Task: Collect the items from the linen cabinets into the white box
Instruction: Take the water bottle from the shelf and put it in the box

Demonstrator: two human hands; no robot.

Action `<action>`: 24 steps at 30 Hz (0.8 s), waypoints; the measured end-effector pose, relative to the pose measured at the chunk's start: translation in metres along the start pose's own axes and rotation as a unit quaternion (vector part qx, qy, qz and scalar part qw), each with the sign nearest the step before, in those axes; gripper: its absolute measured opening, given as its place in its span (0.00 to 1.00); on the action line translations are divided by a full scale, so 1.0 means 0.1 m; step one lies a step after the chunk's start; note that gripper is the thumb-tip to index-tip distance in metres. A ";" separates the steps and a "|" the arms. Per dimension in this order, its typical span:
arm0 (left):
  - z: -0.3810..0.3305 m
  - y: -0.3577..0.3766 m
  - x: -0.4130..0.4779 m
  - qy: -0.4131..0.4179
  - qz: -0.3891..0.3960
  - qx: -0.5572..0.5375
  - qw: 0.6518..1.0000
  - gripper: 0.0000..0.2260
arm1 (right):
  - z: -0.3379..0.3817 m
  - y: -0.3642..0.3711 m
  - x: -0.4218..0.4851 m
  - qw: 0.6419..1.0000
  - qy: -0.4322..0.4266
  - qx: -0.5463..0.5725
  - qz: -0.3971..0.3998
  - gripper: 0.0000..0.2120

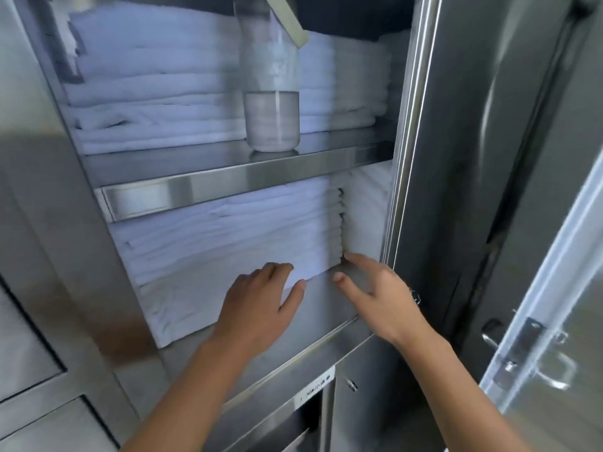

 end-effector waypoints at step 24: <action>-0.18 -1.76 0.50 0.020 -0.194 0.019 0.981 0.19 | 1.19 -1.05 0.35 0.986 -0.151 0.030 -0.060 0.37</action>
Point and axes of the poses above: each hand's wrist, its own x-axis towards the middle knuckle, its own y-axis out of the palm, z = x × y, the point moved 4 cm from there along x, towards the middle knuckle, and after that the axes turned 13 degrees about x, right-handed, at the moved point
